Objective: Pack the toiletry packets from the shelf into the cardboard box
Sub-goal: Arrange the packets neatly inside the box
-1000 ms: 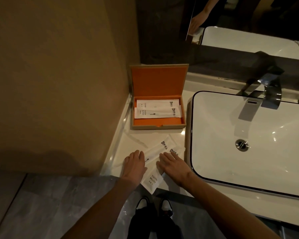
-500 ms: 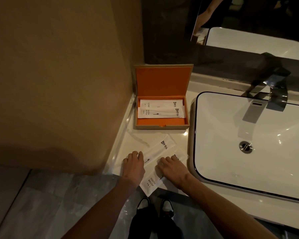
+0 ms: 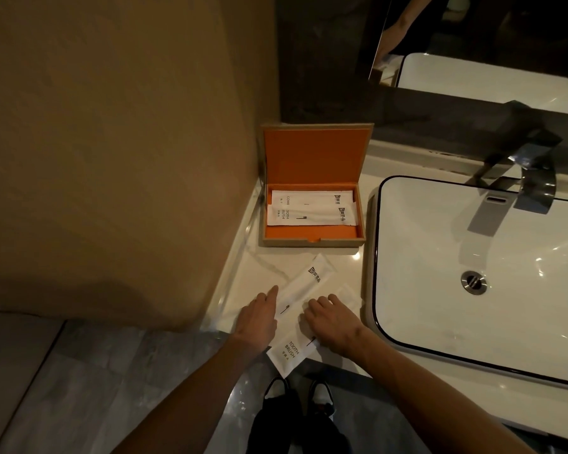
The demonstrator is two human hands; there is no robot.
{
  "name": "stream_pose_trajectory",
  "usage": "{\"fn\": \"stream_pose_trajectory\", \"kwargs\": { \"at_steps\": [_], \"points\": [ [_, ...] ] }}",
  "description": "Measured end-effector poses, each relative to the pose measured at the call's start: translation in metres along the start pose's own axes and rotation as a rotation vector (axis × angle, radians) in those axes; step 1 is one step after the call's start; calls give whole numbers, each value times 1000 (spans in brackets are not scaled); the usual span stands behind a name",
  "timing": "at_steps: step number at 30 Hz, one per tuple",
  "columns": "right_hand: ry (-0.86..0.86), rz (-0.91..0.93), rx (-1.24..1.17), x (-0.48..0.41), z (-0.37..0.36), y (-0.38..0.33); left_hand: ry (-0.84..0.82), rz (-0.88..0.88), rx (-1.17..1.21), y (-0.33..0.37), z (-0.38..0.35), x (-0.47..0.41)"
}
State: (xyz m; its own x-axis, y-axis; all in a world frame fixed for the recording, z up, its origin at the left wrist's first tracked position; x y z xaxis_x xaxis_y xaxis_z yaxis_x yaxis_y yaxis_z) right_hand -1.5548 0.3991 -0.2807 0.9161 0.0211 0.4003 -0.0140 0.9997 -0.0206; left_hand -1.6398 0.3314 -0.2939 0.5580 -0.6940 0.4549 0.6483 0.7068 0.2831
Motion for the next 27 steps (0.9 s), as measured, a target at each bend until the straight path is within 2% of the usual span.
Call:
{"fn": "stream_pose_trajectory", "kwargs": {
  "at_steps": [9, 19, 27],
  "points": [
    [7, 38, 5, 8, 12, -10, 31, 12, 102, -1, 7, 7],
    [72, -26, 54, 12, 31, -9, 54, 62, 187, 1, 24, 11],
    [134, -86, 122, 25, 60, 5, 116, 27, 253, 4, 53, 13]
  ]
}}
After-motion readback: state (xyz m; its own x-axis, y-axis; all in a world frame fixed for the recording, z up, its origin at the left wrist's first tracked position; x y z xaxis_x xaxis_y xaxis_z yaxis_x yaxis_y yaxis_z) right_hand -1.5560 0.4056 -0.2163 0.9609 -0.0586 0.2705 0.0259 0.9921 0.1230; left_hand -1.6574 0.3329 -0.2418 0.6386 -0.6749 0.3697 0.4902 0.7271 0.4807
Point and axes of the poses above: each hand's wrist, its own x-axis away from the middle knuckle, its own z-axis out of the back of the hand, y = z × x, the point moved 10 cm from there along -x, towards the middle knuckle, and after that the axes turned 1 degree about x, right-handed, at the moved point
